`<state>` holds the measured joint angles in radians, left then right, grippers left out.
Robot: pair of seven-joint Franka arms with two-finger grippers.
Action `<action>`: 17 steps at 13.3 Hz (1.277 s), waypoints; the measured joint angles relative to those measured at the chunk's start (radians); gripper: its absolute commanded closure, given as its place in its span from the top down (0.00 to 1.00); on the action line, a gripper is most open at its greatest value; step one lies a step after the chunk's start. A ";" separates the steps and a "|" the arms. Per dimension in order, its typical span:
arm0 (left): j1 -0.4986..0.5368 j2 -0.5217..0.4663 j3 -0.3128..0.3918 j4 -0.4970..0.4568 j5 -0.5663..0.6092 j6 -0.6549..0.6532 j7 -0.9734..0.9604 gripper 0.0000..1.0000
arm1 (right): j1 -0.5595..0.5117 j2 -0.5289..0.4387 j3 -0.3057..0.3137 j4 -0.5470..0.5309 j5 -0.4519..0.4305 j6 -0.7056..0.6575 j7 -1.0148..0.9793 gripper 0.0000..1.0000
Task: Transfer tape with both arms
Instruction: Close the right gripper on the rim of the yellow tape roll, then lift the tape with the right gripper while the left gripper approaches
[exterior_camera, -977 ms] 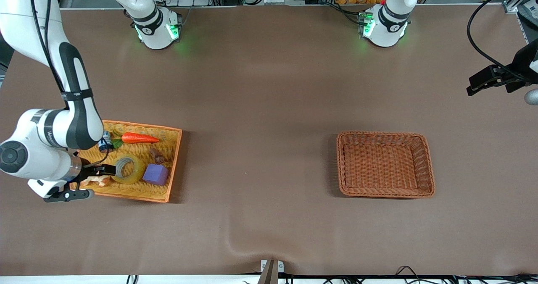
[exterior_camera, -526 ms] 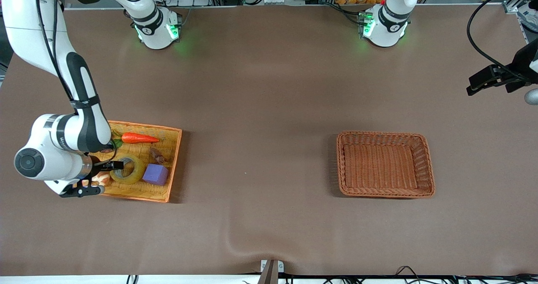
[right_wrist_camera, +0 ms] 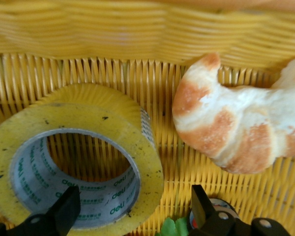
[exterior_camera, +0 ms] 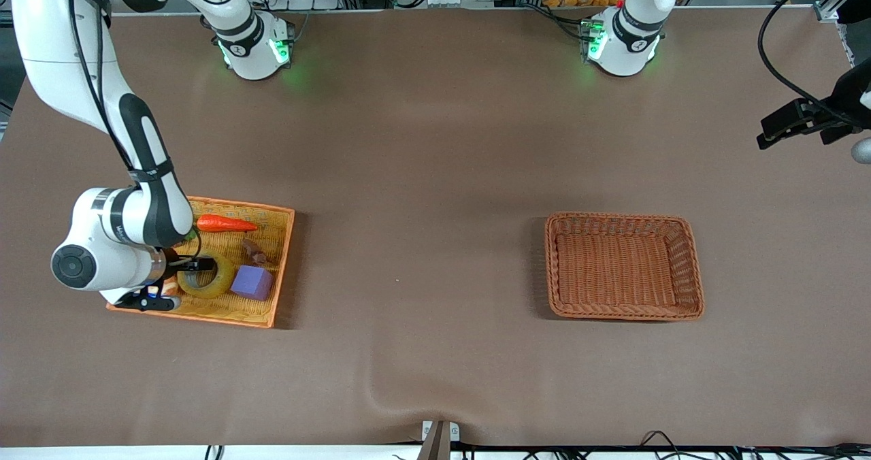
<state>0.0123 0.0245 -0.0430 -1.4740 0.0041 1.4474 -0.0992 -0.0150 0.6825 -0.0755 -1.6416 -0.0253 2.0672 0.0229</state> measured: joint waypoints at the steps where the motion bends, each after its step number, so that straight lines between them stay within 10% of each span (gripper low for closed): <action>1: 0.000 0.000 -0.005 0.000 0.000 -0.002 0.000 1.00 | 0.000 0.002 0.002 0.000 0.000 0.001 0.012 0.00; 17: -0.002 0.034 -0.011 -0.002 0.000 0.029 0.000 1.00 | 0.044 -0.066 0.016 0.086 0.004 -0.103 0.030 0.00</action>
<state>0.0102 0.0581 -0.0545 -1.4755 0.0041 1.4764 -0.0992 0.0287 0.6167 -0.0596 -1.5557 -0.0215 1.9640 0.0527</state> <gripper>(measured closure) 0.000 0.771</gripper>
